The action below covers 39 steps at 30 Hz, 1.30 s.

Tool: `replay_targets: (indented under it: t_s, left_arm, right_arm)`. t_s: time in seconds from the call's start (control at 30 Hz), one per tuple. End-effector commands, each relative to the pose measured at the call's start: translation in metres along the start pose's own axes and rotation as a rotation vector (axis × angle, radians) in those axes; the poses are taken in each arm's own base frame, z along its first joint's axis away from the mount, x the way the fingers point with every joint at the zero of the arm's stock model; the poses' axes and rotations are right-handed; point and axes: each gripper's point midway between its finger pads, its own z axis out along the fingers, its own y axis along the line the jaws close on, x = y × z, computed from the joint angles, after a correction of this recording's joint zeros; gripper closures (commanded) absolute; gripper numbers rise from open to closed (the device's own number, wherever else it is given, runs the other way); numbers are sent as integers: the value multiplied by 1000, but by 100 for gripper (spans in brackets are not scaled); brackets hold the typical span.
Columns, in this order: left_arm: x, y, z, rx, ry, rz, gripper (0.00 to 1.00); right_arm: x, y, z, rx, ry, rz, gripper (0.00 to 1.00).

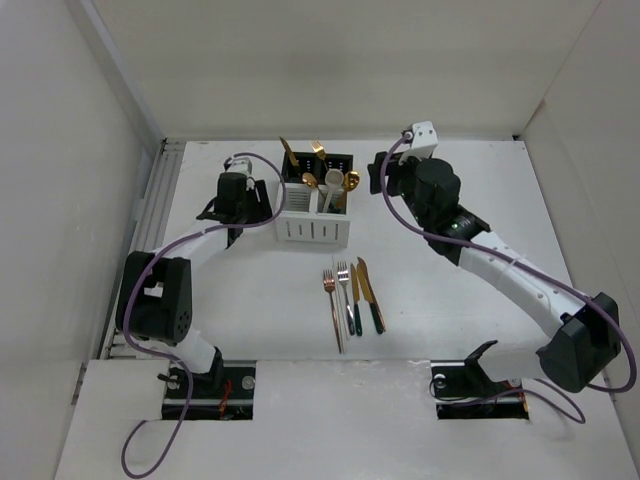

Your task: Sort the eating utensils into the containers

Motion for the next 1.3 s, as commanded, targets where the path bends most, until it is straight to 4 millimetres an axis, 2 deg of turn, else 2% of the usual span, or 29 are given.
replay_targets:
  t_s: [0.0, 0.13, 0.23, 0.3, 0.37, 0.43, 0.5, 0.57, 0.6, 0.67, 0.73, 0.8, 0.83, 0.87, 0.9, 0.93, 0.97, 1.03, 1.07, 1.1, 1.17, 1.27]
  left_arm:
    - [-5, -21, -6, 74, -27, -37, 41]
    - [2, -38, -11, 118, -22, -2, 41]
    - [7, -40, -11, 113, -12, -30, 39]
    - [4, -34, -10, 76, -27, -31, 37]
    - [5, -19, -9, -3, -34, -31, 35]
    - [-12, -9, -11, -30, -63, -51, 35]
    - [-19, 11, -14, -88, -57, -45, 35]
    - [-40, 21, -25, -125, -91, -38, 35]
    - [-39, 26, -30, -155, -78, -24, 35]
    - [-43, 33, -41, -177, -77, 12, 35]
    - [-50, 34, -59, -182, -91, 19, 34]
    - [-41, 36, -70, -182, -92, 10, 32]
    - [-46, 31, -85, -155, -131, -6, 30]
    - [-45, 32, -91, -150, -148, -8, 30]
    - [-30, 33, -92, -137, -131, -18, 29]
    - [-33, 26, -102, -103, -168, -16, 27]
    - [-28, 27, -105, -102, -167, -25, 27]
    - [-15, 32, -109, -104, -162, -25, 27]
    - [-12, 32, -111, -102, -164, -39, 27]
    - [-7, 33, -113, -104, -157, -50, 27]
    - [2, 31, -118, -88, -151, -45, 27]
    - [9, 31, -124, -79, -147, -55, 27]
  right_arm:
    - [-12, -9, 3, 31, -35, 23, 24]
    - [-12, -9, 3, 31, -35, 23, 24]
    - [-8, -9, 5, 32, -26, 20, 24]
    - [-8, -9, 5, 32, -26, 20, 24]
    - [-6, -9, 5, 33, -18, 17, 24]
    - [-9, -10, 0, 33, -16, 17, 24]
    - [2, -12, -2, 37, 26, 4, 24]
    - [8, -15, -6, 35, 68, 2, 24]
    - [31, -15, -13, 24, 164, -24, 24]
    - [45, -14, -25, 15, 254, -9, 26]
    - [91, -6, -50, -10, 420, -68, 30]
    - [115, 4, -74, -29, 494, -74, 32]
    - [135, 16, -92, -69, 562, -91, 34]
    - [160, 18, -107, -80, 629, -94, 37]
    - [171, 23, -117, -76, 668, -41, 39]
    - [184, 25, -126, -77, 712, -24, 46]
    - [204, 30, -141, -110, 768, -7, 50]
    - [218, 33, -156, -115, 803, 42, 59]
    - [233, 30, -163, -109, 834, 38, 66]
    - [236, 29, -165, -106, 832, 47, 69]
    - [244, 28, -167, -100, 838, 54, 70]
    - [268, 26, -165, -79, 893, 31, 70]
